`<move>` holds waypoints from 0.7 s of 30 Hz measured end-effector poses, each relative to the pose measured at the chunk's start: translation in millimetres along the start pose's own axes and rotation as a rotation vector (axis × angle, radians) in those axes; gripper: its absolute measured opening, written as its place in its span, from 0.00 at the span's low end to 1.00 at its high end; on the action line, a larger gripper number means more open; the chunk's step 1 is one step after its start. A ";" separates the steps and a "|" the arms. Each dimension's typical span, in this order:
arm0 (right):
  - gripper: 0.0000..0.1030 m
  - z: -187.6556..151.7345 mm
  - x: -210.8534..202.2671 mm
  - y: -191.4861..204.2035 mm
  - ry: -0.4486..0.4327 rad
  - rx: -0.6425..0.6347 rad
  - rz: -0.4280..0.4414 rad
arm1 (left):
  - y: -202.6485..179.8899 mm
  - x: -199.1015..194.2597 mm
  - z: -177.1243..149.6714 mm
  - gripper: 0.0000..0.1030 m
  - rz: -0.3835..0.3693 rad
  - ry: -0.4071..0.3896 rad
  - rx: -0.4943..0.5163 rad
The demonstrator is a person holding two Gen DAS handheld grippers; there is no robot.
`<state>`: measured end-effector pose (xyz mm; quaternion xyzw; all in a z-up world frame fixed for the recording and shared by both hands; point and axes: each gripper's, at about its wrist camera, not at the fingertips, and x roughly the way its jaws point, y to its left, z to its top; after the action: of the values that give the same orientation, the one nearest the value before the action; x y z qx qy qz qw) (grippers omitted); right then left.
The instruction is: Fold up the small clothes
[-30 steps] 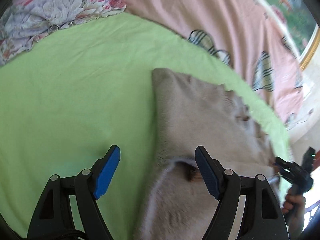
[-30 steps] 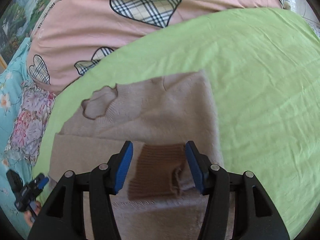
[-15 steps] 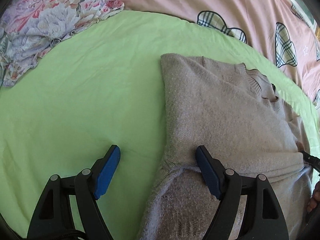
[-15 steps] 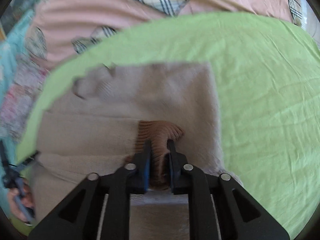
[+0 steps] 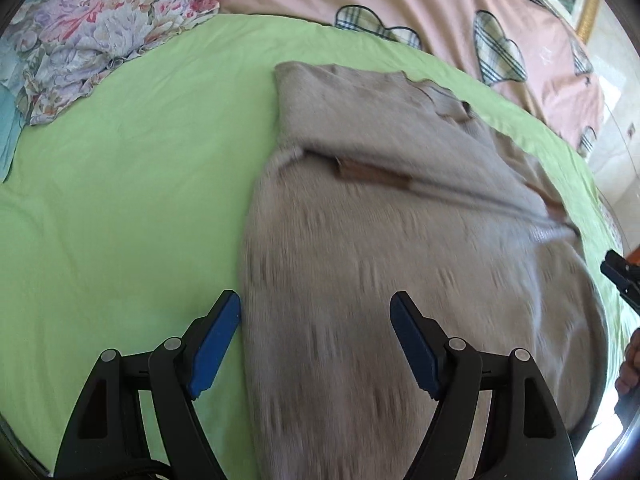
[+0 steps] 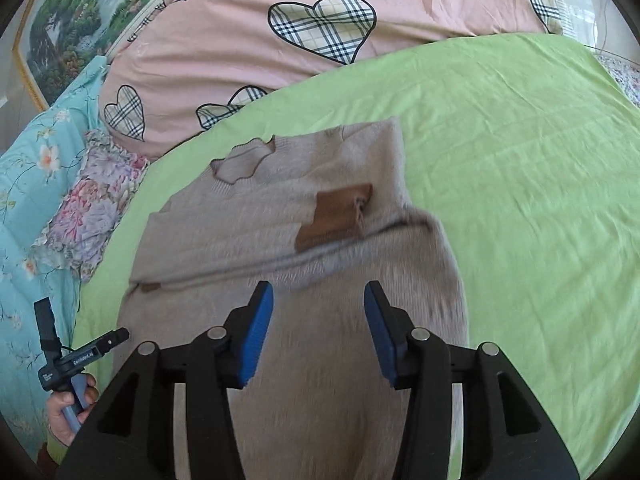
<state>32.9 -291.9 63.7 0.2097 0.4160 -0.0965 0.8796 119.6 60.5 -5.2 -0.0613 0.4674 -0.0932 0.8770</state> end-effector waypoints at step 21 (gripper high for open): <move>0.57 -115.0 -87.5 -45.1 0.079 0.107 0.130 | 36.6 -69.5 -134.5 0.75 -0.264 0.084 0.009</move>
<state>-117.8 -281.0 53.1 0.2865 0.4300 -0.0528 0.8545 -26.2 108.8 -30.9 -0.1147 0.4913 -0.2124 0.8369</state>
